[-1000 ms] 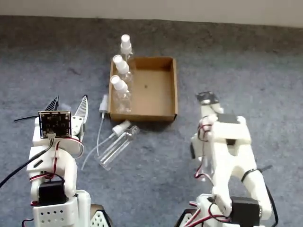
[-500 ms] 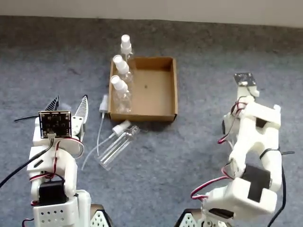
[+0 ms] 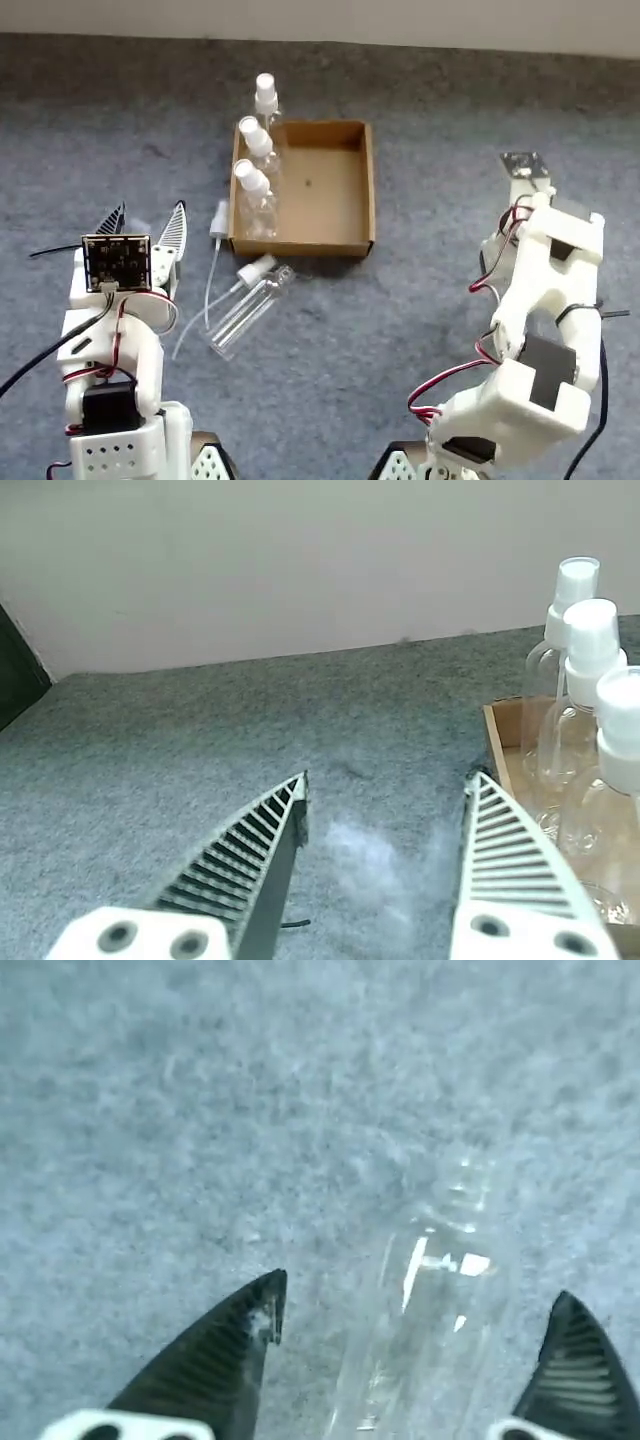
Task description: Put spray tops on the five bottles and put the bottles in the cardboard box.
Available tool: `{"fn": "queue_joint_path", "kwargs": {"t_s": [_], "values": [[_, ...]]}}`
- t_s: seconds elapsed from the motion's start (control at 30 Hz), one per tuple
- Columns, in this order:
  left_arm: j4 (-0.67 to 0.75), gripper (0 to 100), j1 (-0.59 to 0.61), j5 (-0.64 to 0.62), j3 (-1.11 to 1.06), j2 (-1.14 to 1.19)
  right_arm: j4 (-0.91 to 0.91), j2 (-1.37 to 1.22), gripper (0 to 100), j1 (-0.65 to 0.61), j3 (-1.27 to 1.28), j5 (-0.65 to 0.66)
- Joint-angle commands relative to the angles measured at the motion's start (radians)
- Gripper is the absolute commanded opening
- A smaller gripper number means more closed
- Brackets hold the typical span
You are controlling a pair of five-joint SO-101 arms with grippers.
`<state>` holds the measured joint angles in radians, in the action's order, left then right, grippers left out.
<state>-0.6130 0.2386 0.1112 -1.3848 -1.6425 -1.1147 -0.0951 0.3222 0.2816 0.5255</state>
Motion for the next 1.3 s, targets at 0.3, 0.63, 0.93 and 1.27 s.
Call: {"fn": "queue_joint_path", "kwargs": {"t_s": [0.3,0.63,0.93,1.27], "values": [[0.021,23,-0.015,-0.005,0.018,0.001,-0.127,-0.216,27.8,0.015,-0.277,0.005],[0.021,23,-0.015,-0.005,0.018,0.001,-0.165,-0.229,27.8,0.073,-0.348,0.006],[0.021,23,-0.015,-0.005,0.018,0.001,-0.163,-0.236,27.6,0.045,-0.341,0.009],[0.021,23,-0.012,-0.005,0.018,0.001,-0.163,-0.236,19.5,0.041,-0.337,0.021]]}}
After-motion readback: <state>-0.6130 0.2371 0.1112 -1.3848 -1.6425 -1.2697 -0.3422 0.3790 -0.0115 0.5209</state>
